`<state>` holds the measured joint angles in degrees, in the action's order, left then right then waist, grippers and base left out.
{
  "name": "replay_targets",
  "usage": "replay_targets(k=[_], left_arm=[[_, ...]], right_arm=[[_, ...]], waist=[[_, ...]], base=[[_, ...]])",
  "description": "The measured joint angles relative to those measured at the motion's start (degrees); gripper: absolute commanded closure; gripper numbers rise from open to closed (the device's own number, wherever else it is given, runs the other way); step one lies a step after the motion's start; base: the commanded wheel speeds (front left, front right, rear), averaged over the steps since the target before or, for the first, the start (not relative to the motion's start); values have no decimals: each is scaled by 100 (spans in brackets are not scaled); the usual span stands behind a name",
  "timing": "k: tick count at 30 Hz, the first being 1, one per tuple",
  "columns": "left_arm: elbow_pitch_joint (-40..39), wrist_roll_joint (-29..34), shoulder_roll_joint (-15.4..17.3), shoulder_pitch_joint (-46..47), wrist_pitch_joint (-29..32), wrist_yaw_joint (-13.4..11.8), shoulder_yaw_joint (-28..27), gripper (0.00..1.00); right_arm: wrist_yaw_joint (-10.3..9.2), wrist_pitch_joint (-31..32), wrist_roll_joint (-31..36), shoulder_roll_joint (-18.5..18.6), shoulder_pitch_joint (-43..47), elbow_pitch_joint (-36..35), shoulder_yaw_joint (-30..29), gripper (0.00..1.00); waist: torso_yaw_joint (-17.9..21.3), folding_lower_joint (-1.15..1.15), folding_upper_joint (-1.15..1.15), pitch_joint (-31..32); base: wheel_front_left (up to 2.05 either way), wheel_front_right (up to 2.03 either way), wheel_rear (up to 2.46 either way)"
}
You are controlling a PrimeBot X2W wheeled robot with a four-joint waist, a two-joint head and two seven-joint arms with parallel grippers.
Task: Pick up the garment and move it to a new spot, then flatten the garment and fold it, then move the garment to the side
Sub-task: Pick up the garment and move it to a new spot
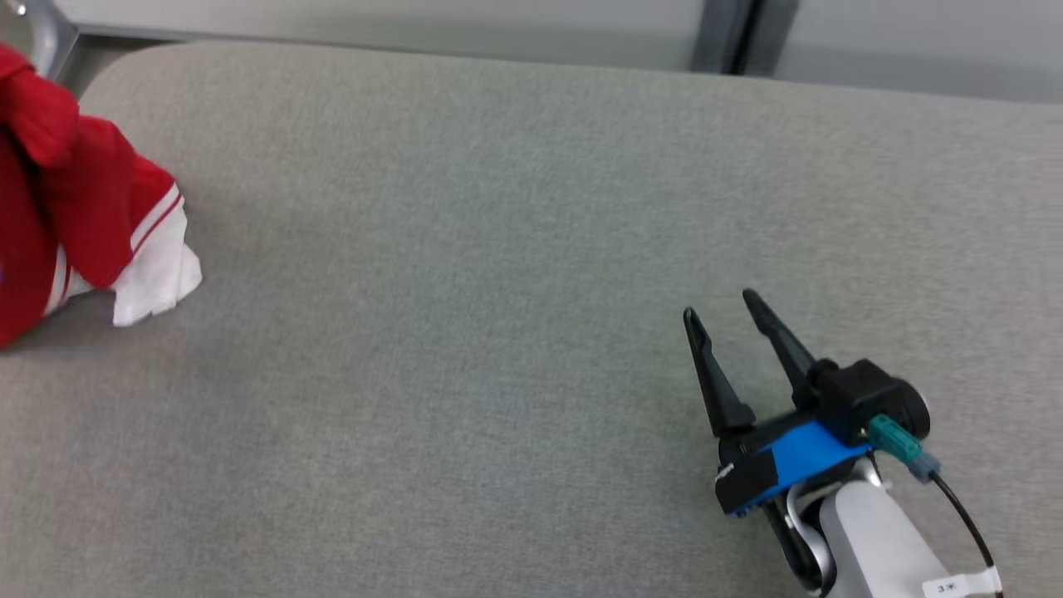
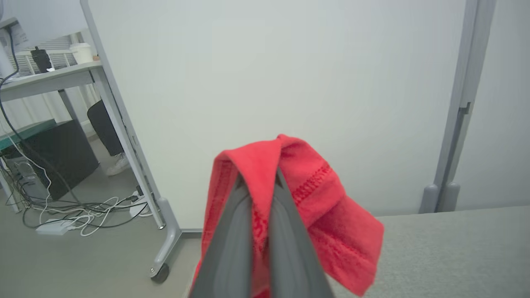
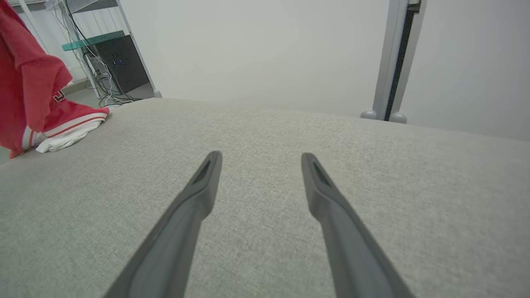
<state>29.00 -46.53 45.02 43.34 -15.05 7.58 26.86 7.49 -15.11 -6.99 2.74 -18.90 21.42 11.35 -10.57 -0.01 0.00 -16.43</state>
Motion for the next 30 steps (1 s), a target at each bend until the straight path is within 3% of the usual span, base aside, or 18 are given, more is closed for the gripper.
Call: replay_targets(k=[5,10,22,30], left_arm=[[-742,204,-37,26,0,1,248,100],[-1367,183,-327,93,-1,0,717,100],[-1909,341,-1443,-142,1,0,2020,100],[-1876,502,-2194,-227,0,-49,2185,100]], right_arm=[[0,-1,-234,0,224,3,1,0],[0,-1,-375,1,394,-26,59,0],[0,-1,-430,1,581,-258,410,0],[0,0,-432,3,783,-460,460,0]], waist=[[272,0,0,352],[658,0,-1,579],[2032,2,0,507],[2758,2,1,448]], base=[[0,0,0],[0,0,0],[0,0,0],[0,0,0]])
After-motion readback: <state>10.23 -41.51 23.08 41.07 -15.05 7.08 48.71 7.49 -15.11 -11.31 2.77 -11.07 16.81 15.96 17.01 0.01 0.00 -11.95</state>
